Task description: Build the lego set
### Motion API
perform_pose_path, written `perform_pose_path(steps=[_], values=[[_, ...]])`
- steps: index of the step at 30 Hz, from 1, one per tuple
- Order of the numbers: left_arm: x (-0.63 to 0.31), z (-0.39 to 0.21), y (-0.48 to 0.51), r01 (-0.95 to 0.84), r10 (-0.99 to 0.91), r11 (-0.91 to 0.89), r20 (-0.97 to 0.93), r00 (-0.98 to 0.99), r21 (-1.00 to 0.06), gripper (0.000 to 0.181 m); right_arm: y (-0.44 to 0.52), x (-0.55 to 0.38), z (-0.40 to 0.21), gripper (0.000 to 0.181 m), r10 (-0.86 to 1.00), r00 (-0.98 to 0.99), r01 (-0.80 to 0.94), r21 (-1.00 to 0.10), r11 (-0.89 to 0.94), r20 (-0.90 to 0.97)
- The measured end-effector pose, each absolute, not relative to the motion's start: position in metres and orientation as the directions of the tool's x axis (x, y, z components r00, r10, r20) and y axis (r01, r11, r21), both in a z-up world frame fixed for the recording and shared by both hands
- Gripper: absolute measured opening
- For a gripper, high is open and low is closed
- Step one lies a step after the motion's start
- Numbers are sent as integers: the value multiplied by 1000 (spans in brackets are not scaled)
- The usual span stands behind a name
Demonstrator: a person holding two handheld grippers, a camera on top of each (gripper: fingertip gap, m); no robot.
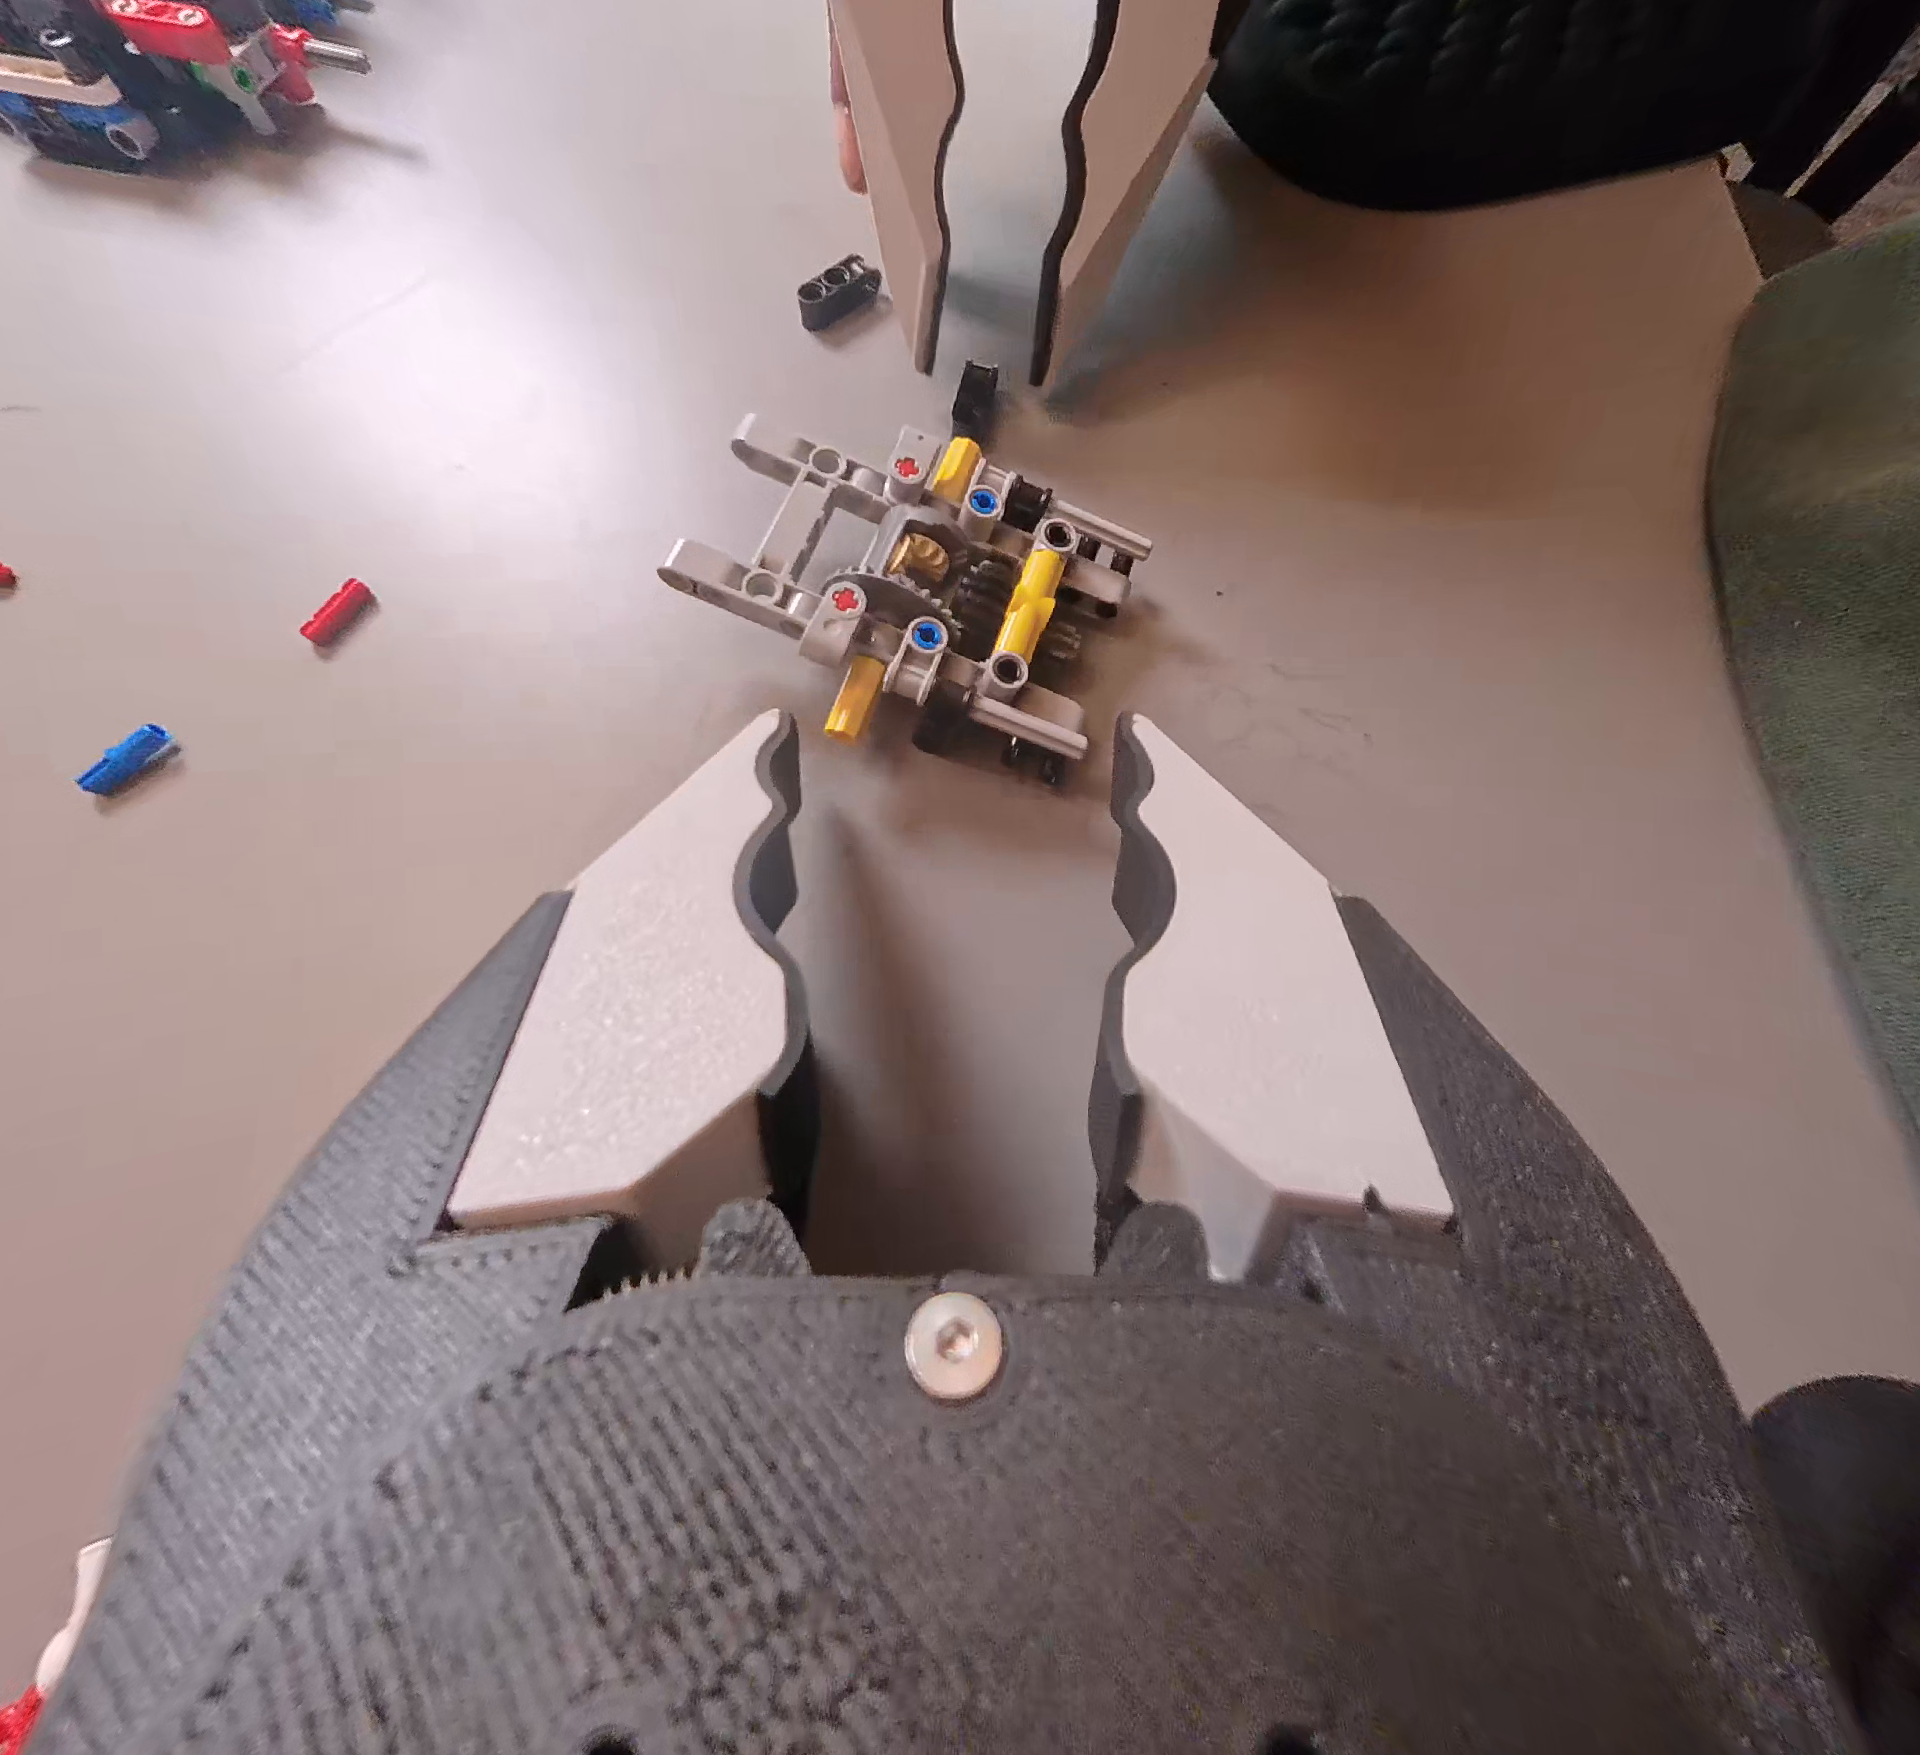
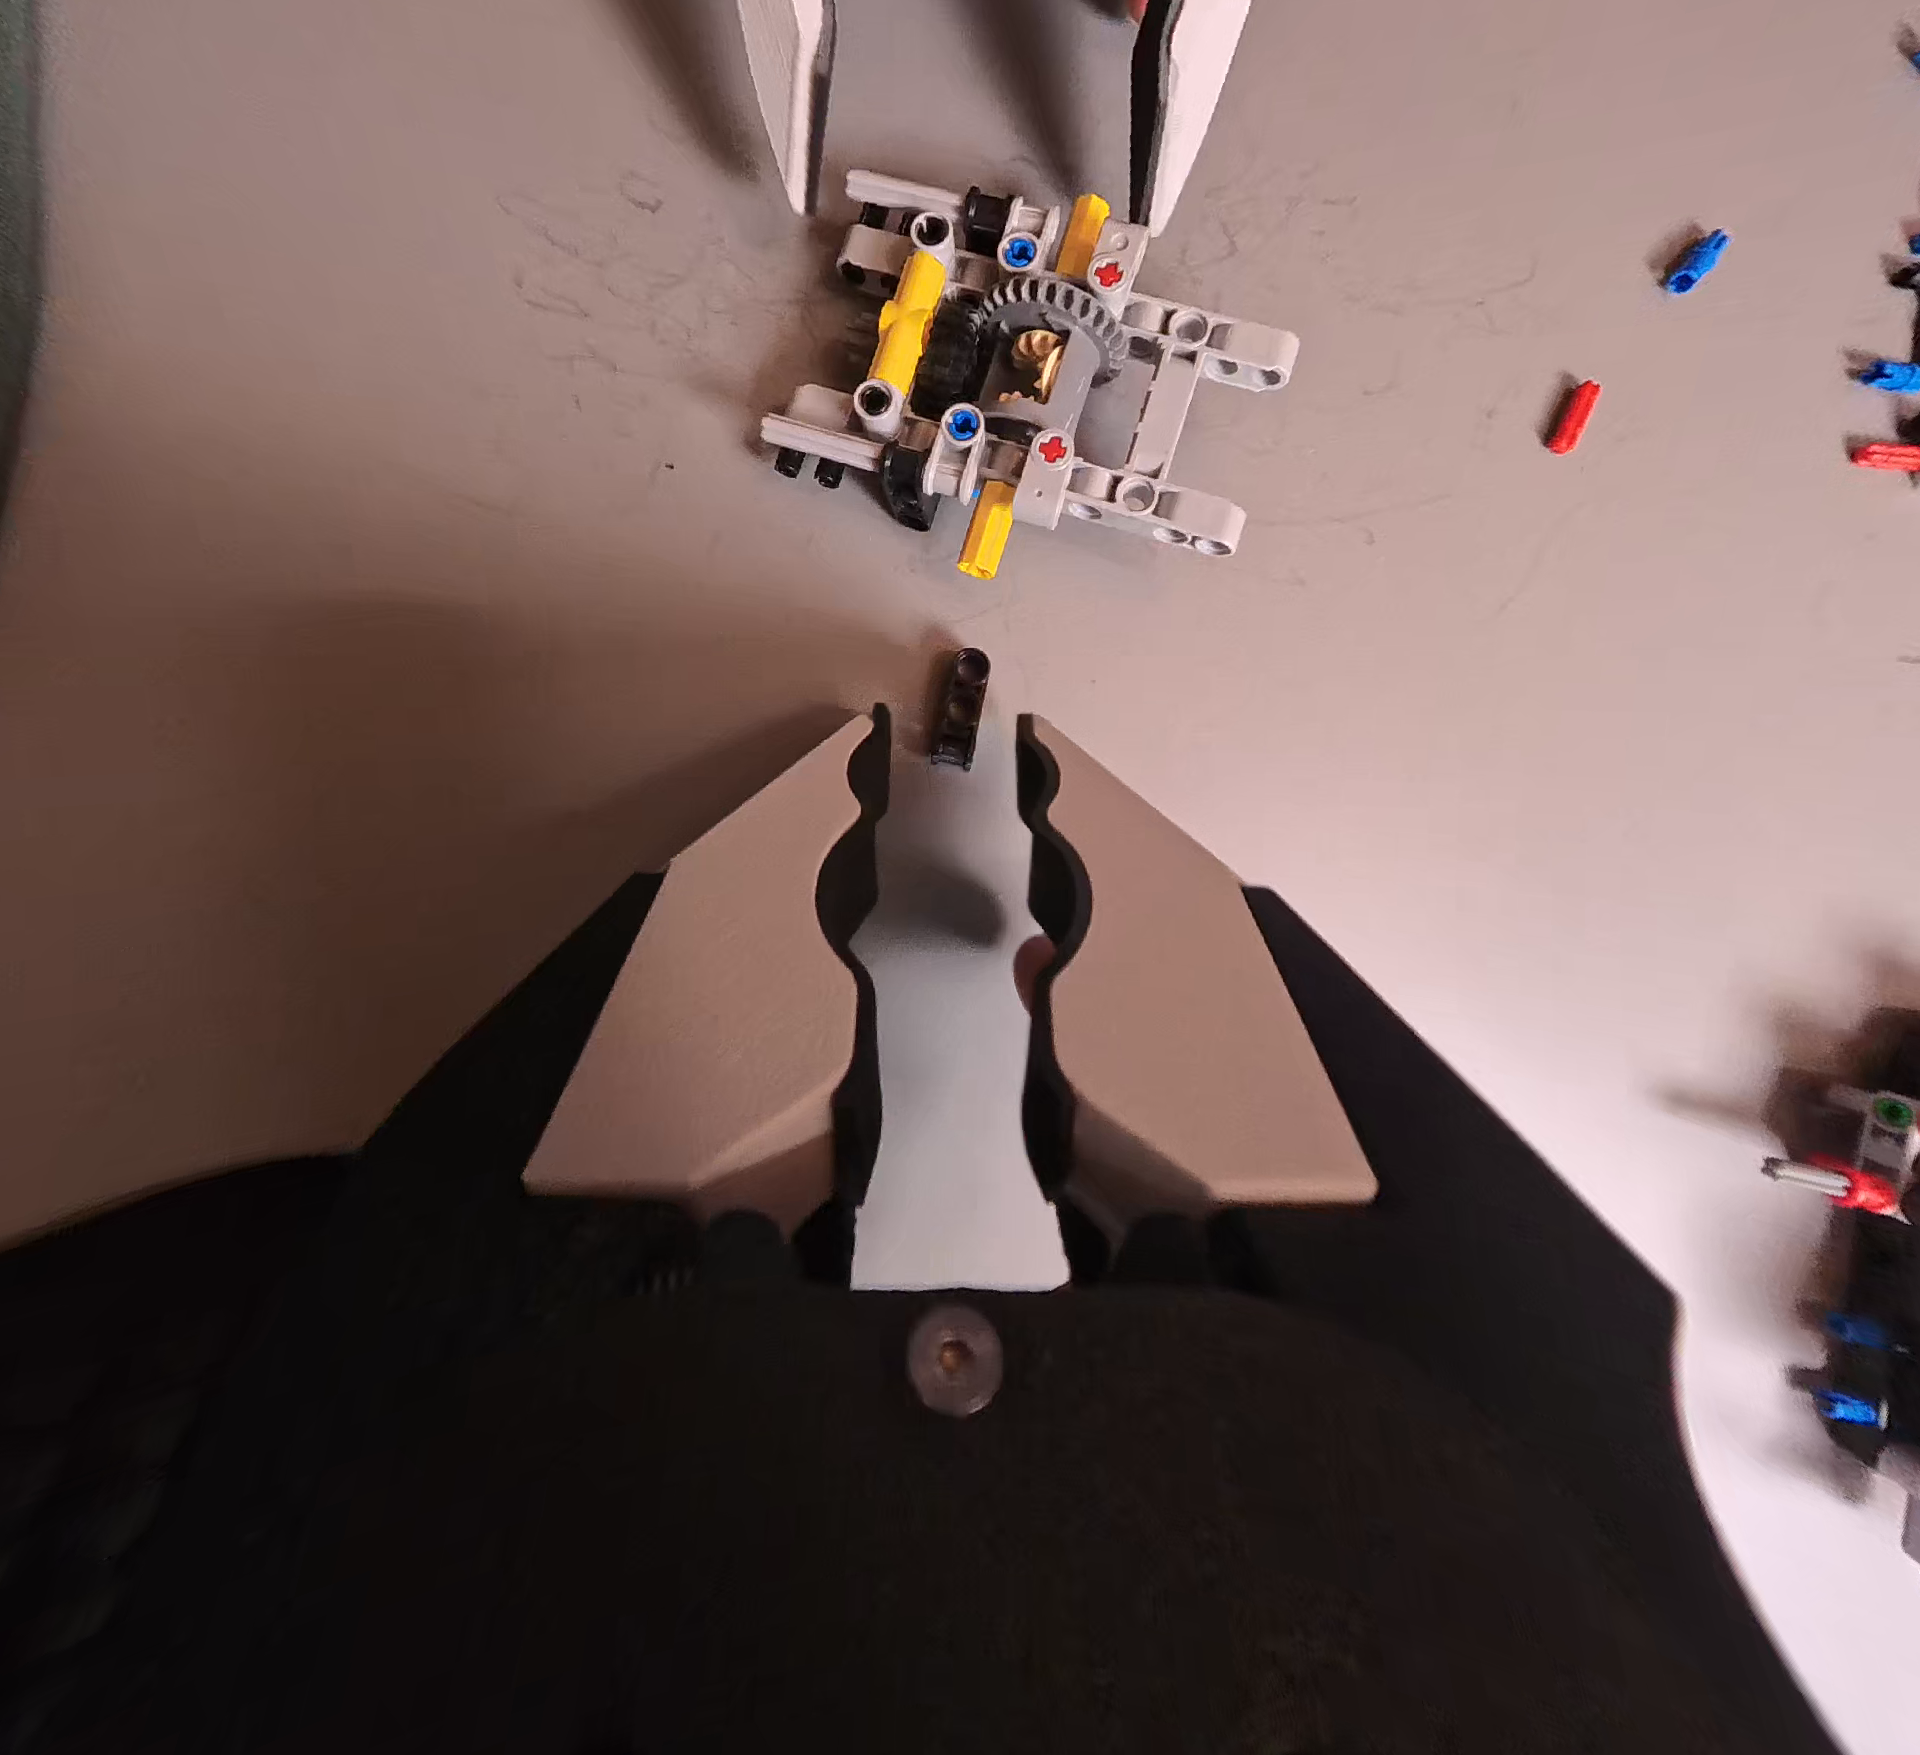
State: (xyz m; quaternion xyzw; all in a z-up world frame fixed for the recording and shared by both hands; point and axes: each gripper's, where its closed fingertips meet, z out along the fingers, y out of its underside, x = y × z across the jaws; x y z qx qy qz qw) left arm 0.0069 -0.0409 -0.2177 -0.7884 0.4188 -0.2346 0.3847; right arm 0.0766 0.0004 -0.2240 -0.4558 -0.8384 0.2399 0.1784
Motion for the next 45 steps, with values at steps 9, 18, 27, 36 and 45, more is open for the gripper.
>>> perform_pose_path(steps=[9,18,27,36,45], values=[[7,-218,-40,-488,-838,-346,30,545,-801,54,-27,90,-226,22,897,-441,730,-584,355,-7],[6,-218,-38,-488,-835,-339,19,550,-804,56,-14,79,-211,23,879,-472,632,-670,390,67],[10,-218,-35,-517,-840,-285,-49,540,-807,66,-18,71,-226,31,799,-601,641,-605,473,-12],[11,-220,-35,-536,-842,-277,-67,536,-797,54,-28,97,-226,27,815,-580,669,-582,462,-20],[10,-217,-33,-523,-833,-276,-71,549,-806,61,-26,86,-227,17,861,-505,678,-591,437,56]])
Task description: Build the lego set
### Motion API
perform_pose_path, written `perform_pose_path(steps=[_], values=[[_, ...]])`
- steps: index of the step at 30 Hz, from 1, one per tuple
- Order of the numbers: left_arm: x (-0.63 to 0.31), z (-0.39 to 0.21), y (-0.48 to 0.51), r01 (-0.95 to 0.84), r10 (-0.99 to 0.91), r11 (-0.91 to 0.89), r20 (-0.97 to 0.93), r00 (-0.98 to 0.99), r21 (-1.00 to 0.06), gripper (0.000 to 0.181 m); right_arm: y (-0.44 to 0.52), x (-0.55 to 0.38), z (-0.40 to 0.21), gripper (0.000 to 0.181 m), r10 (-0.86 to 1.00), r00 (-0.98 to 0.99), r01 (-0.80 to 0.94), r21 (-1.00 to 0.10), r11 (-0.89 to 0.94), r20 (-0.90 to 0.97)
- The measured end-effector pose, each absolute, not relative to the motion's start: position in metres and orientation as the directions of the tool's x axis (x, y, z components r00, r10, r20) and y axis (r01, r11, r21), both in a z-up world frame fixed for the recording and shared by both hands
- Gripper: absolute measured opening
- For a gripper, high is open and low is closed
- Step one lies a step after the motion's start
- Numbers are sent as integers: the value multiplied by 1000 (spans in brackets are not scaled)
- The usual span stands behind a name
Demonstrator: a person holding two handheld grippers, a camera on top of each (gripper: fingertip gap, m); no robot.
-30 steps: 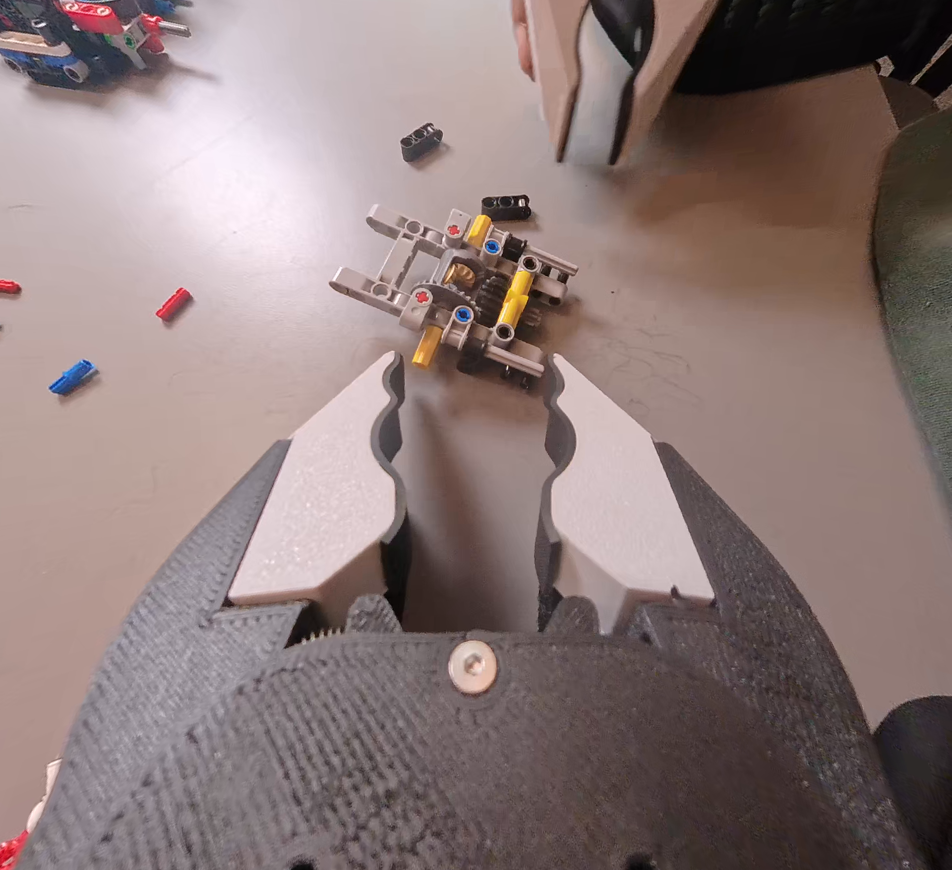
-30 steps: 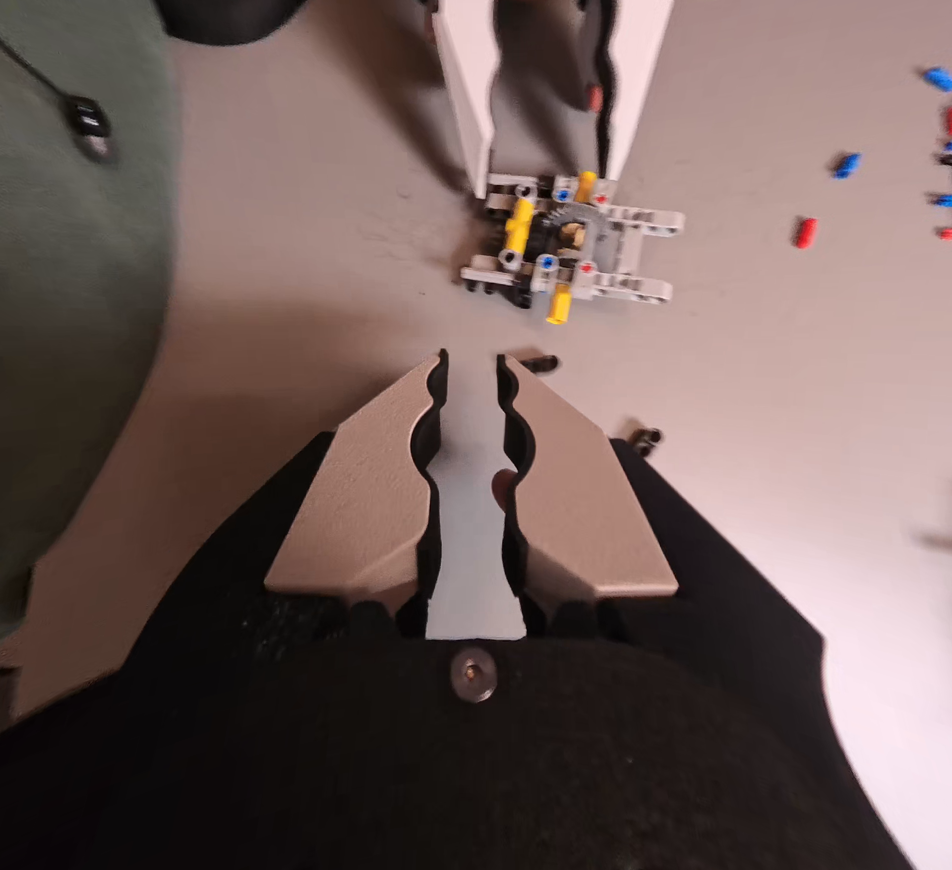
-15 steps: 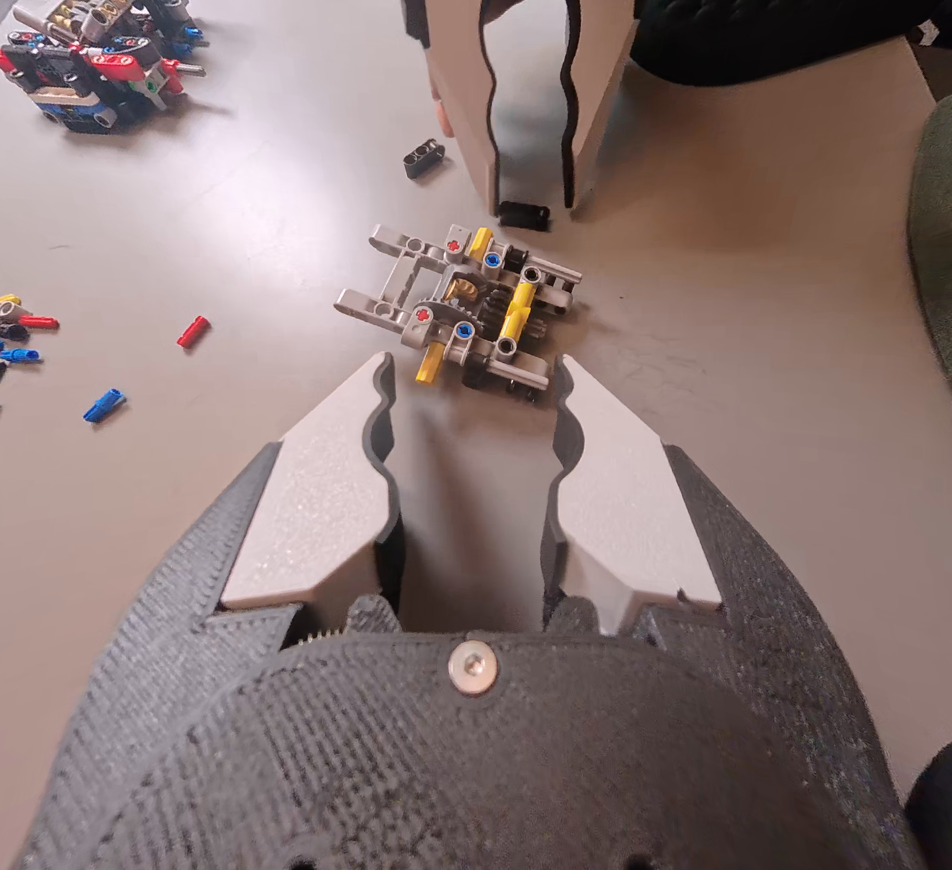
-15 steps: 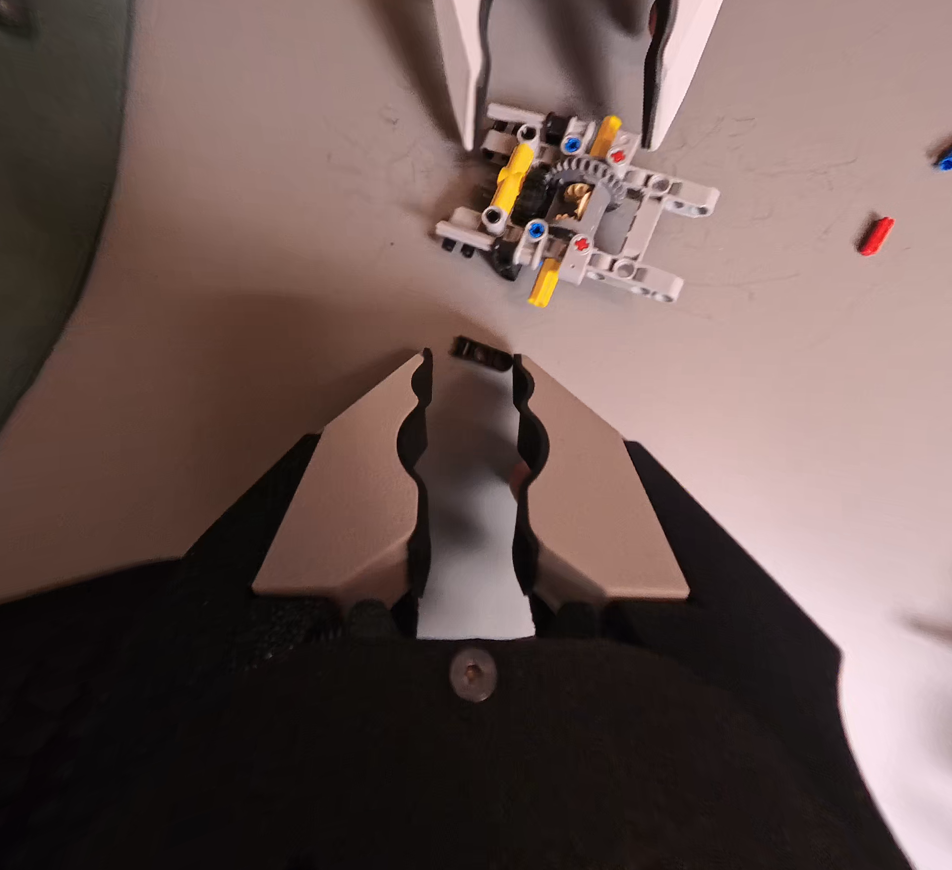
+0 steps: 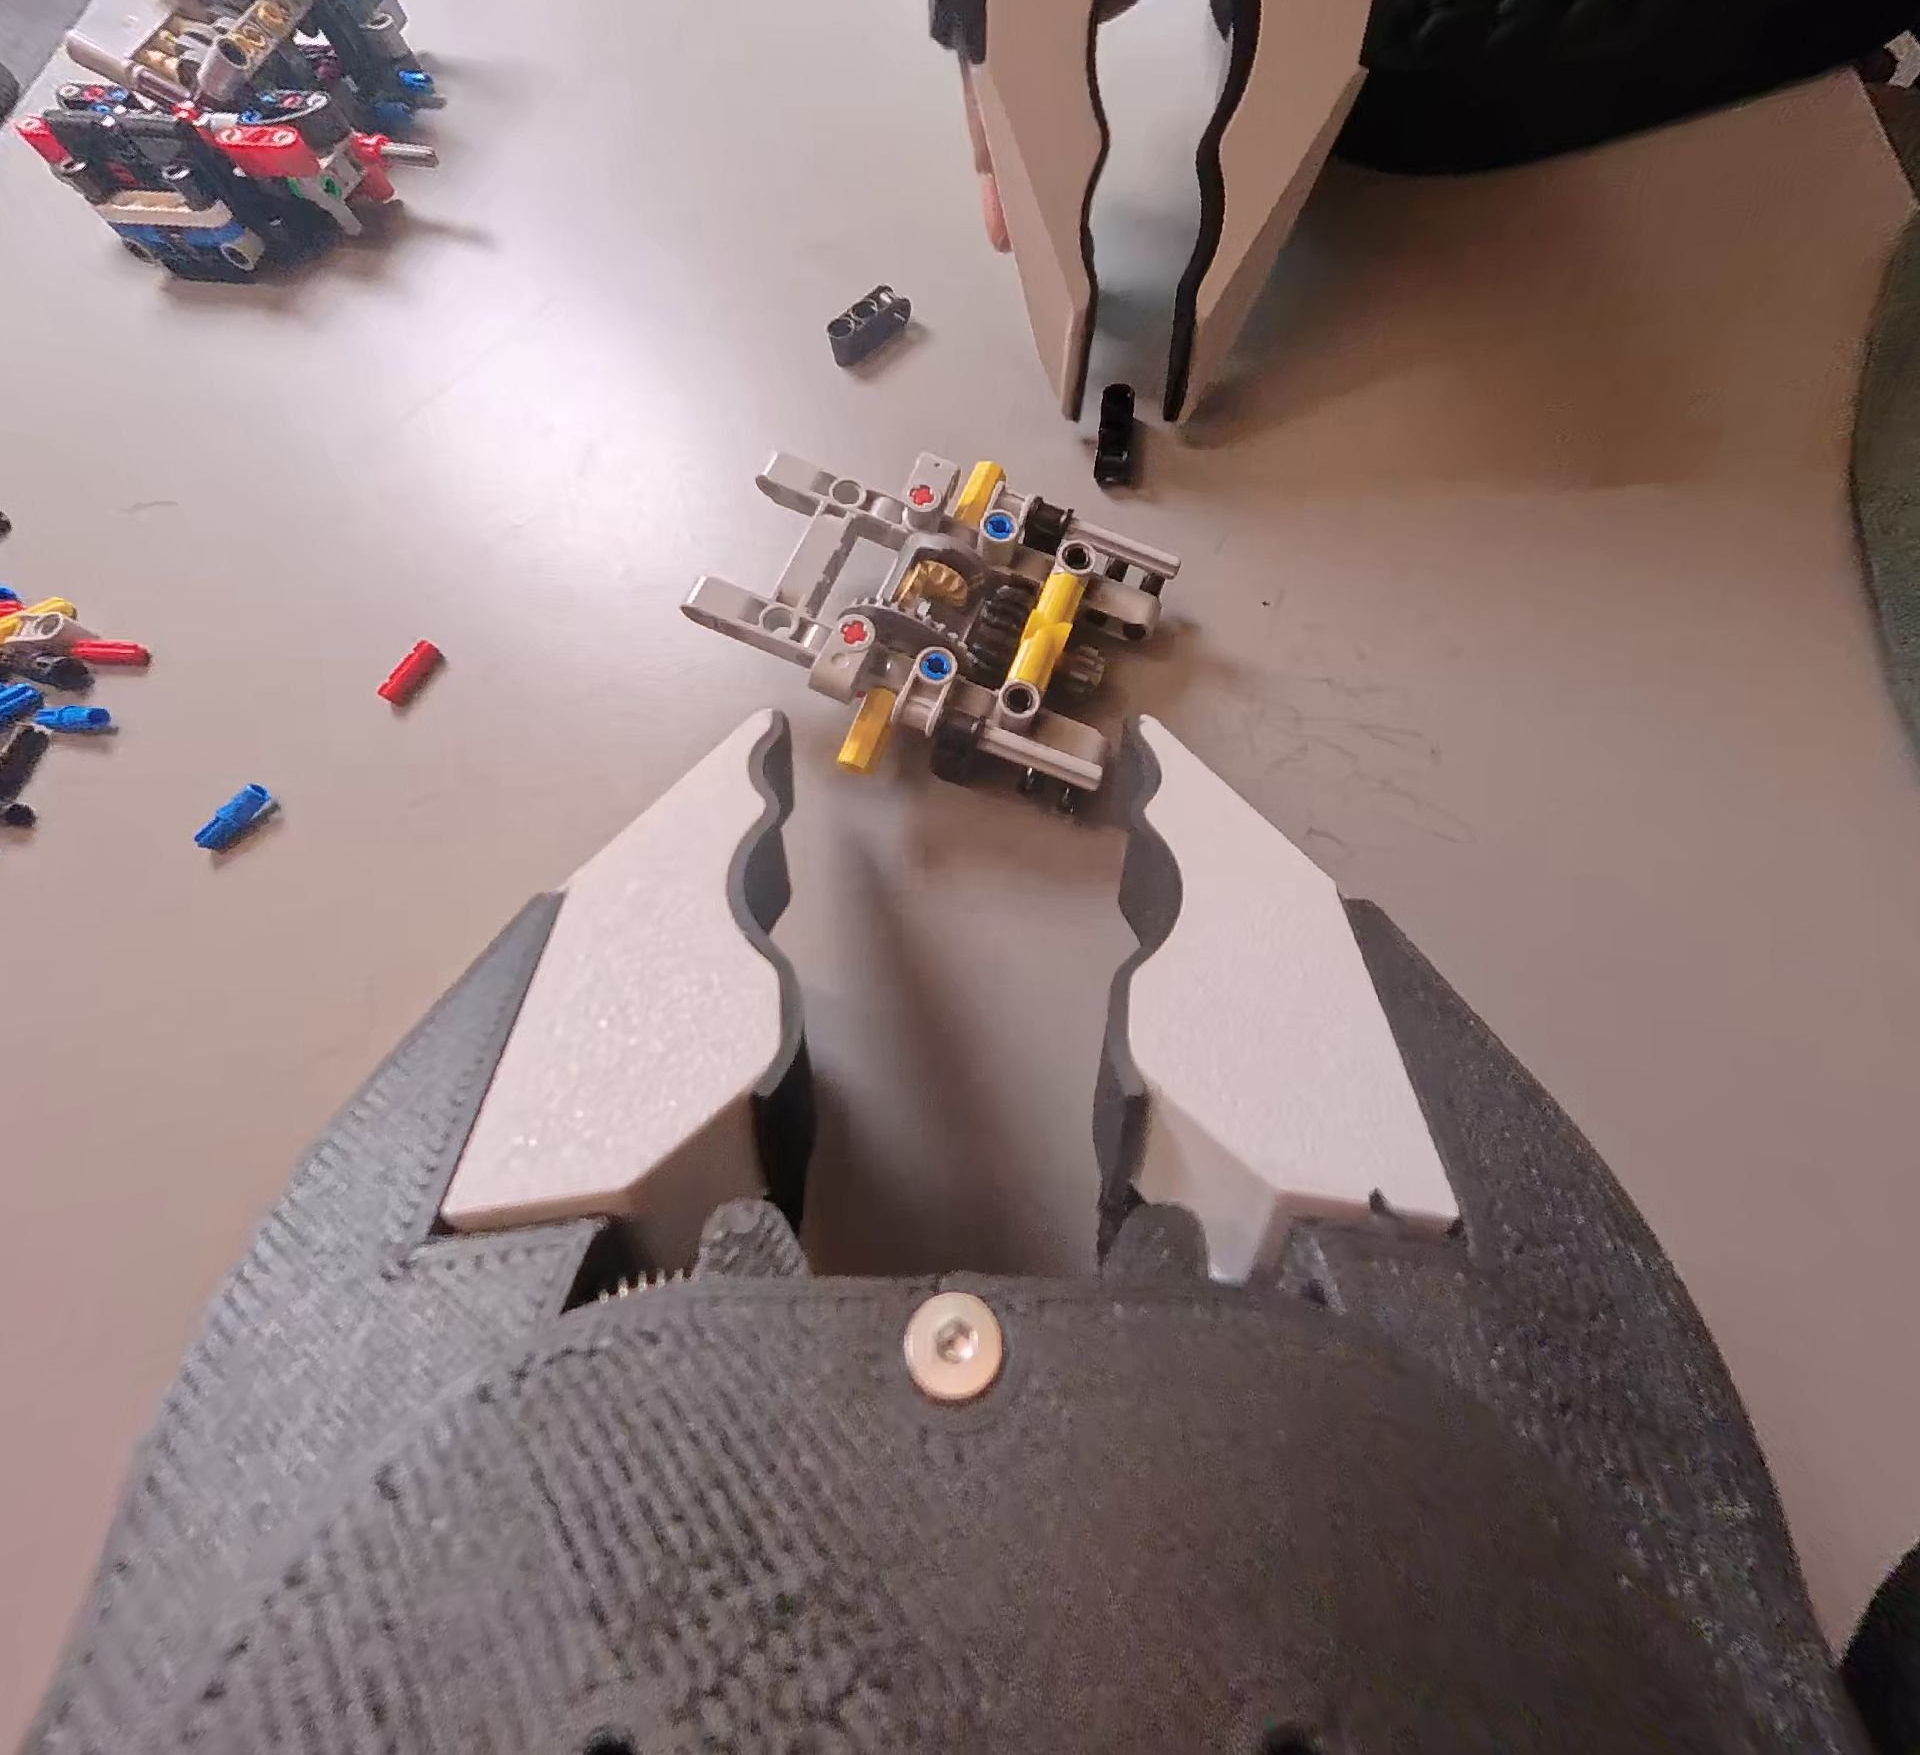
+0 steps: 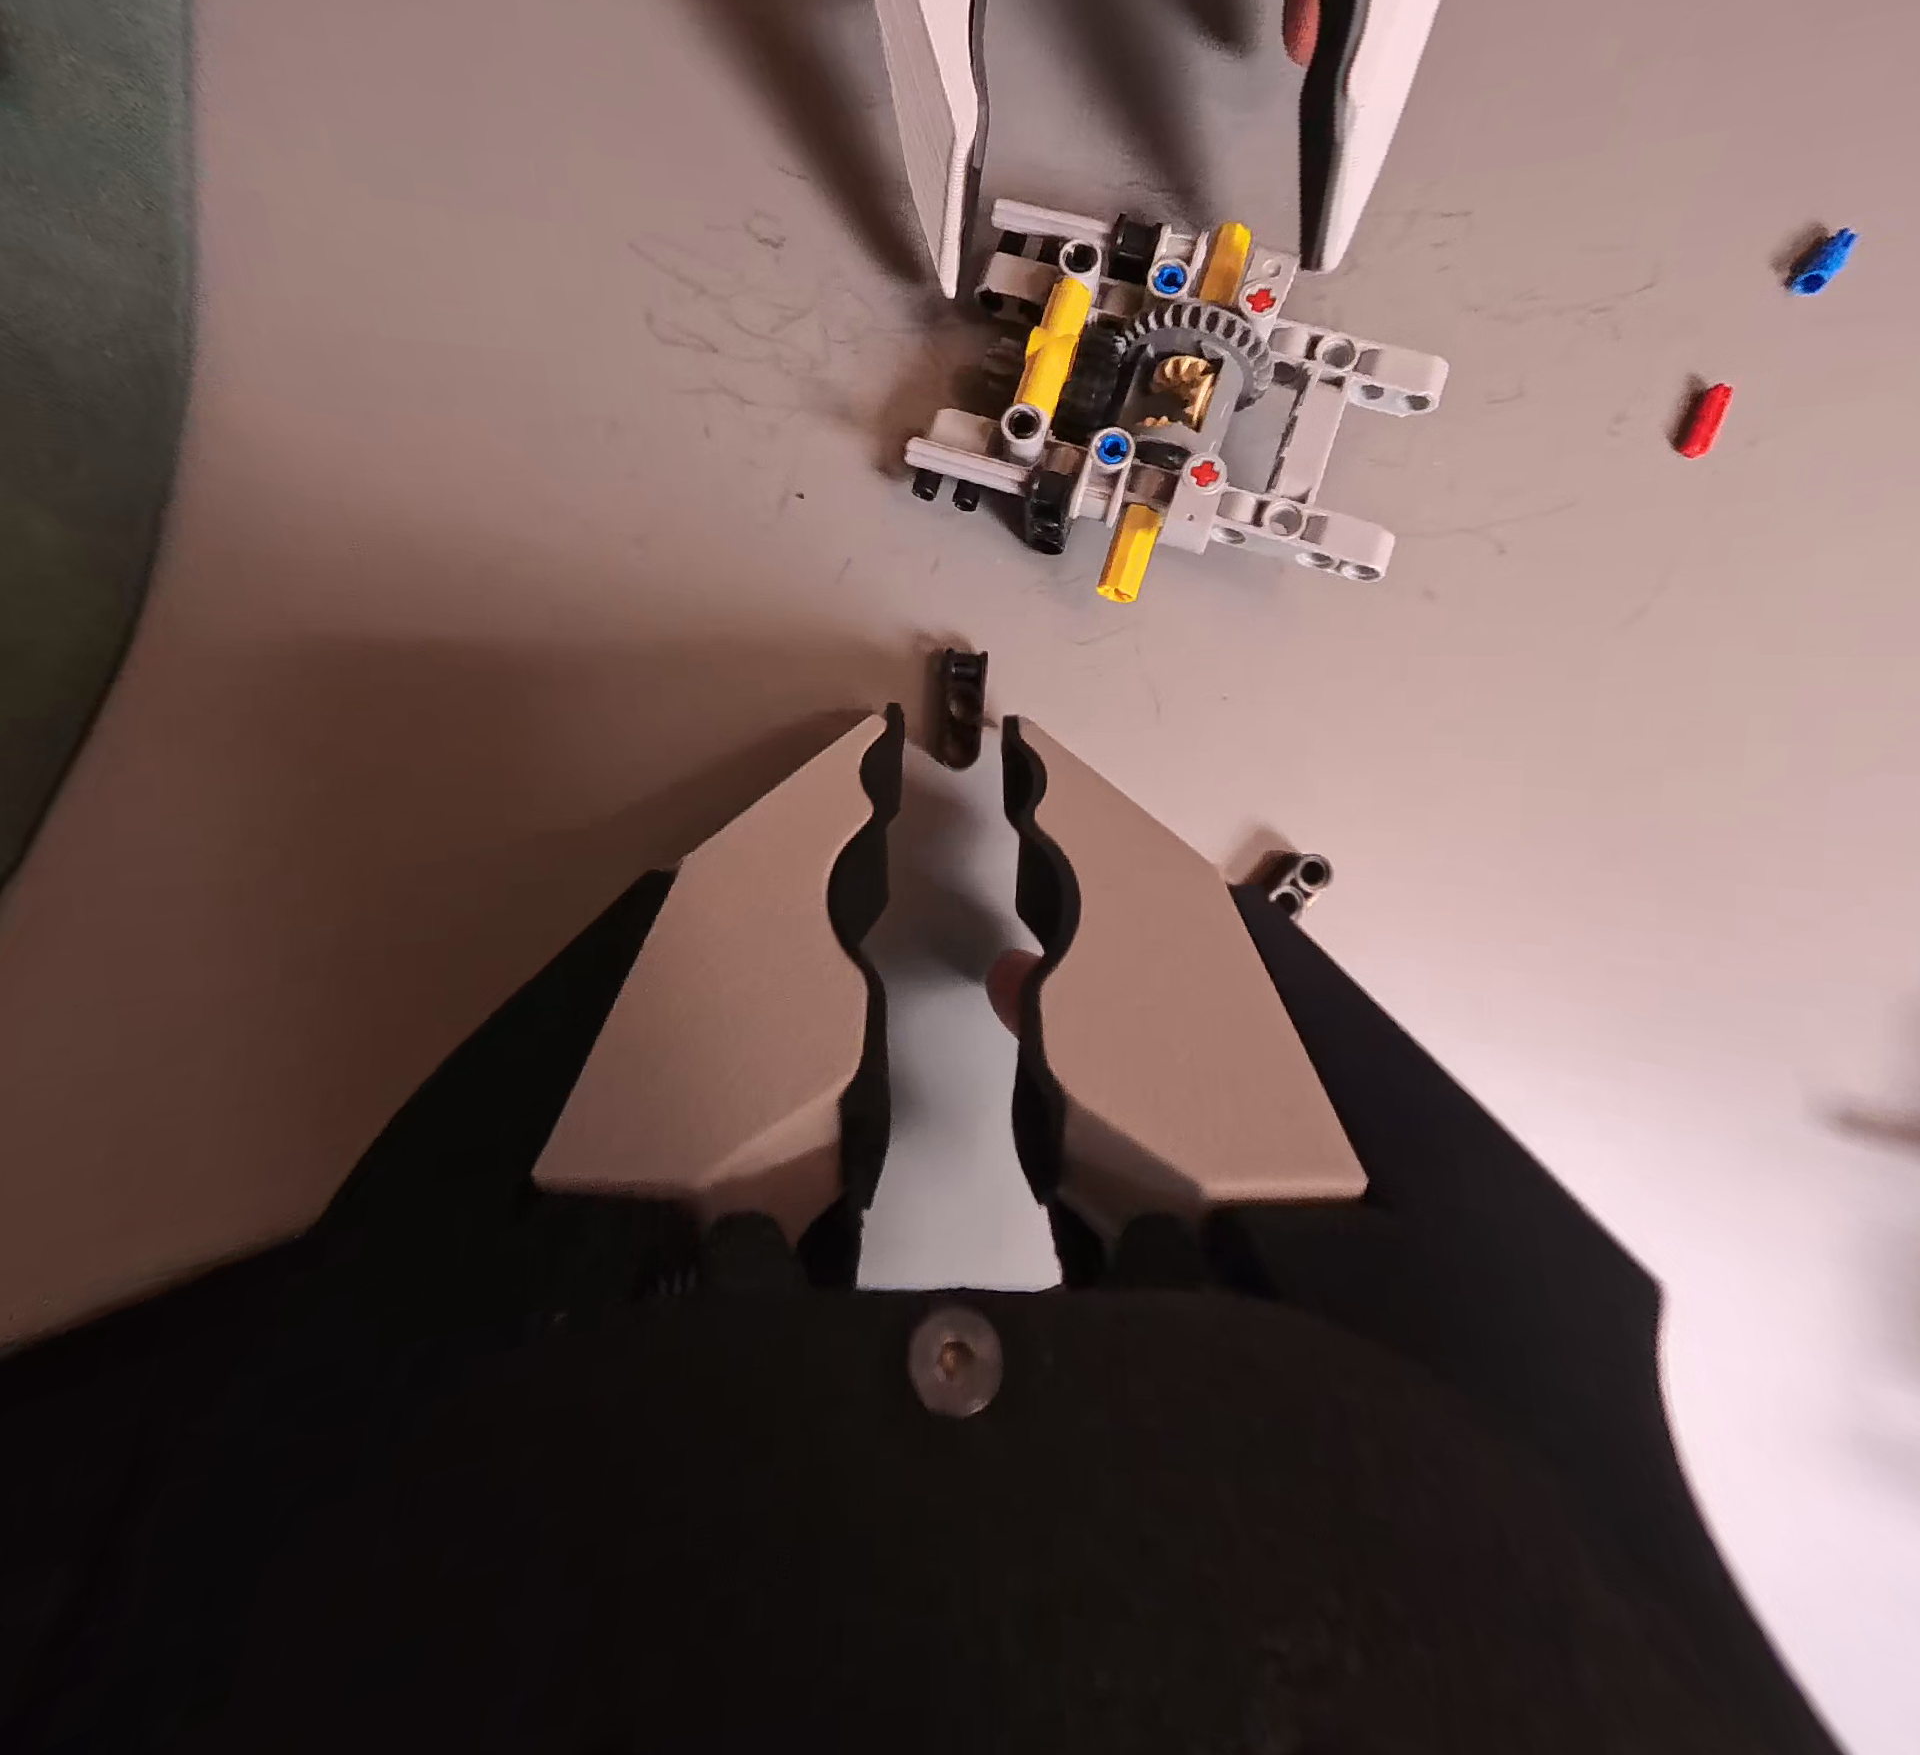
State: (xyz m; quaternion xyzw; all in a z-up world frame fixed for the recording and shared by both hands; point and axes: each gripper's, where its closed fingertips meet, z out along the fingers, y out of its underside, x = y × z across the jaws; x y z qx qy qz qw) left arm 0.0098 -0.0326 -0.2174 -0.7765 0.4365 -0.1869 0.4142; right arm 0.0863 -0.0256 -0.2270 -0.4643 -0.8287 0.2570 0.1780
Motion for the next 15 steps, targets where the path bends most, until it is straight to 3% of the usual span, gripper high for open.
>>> perform_pose_path(steps=[6,11,15], values=[[11,-219,-31,-531,-835,-276,-73,545,-801,66,-24,83,-229,6,896,-434,686,-609,397,95],[11,-223,-30,-557,-833,-275,-95,545,-783,53,-16,67,-209,6,939,-317,641,-700,315,132],[12,-225,-29,-578,-829,-264,-125,546,-772,52,-8,60,-208,5,950,-252,640,-704,307,185]])
